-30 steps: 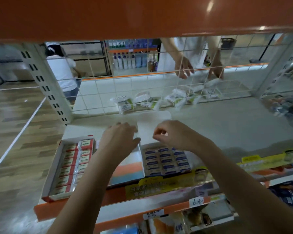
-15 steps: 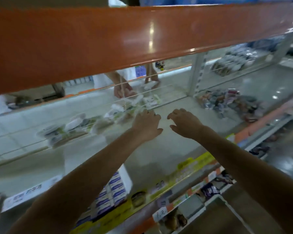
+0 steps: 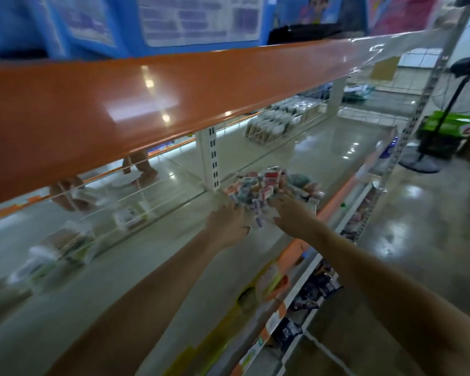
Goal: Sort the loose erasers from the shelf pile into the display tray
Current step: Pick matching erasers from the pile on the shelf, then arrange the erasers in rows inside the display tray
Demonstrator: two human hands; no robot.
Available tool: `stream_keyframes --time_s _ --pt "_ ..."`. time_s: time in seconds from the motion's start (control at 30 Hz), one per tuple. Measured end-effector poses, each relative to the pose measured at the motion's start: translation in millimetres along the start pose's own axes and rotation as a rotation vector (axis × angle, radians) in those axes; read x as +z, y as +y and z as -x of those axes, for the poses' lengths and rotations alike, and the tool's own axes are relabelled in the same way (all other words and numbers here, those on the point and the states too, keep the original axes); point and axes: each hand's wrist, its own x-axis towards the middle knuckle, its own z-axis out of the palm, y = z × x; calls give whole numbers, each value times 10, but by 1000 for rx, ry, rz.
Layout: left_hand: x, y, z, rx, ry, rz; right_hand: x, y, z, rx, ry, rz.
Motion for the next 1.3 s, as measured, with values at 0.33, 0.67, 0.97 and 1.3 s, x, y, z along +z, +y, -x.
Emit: stream_keyframes --time_s 0.33,0.67,0.97,1.3 --pt "80 -140 -713 -147 156 145 115 636 -423 35 57 -114" --pt "139 -425 -908 -22 109 94 244 421 -741 -199 178 -88" --pt "233 -473 -786 -27 262 94 218 389 -754 -187 233 -176" --pt "150 -568 -134 -90 359 247 -19 -34 -402 -54 -23 -917"
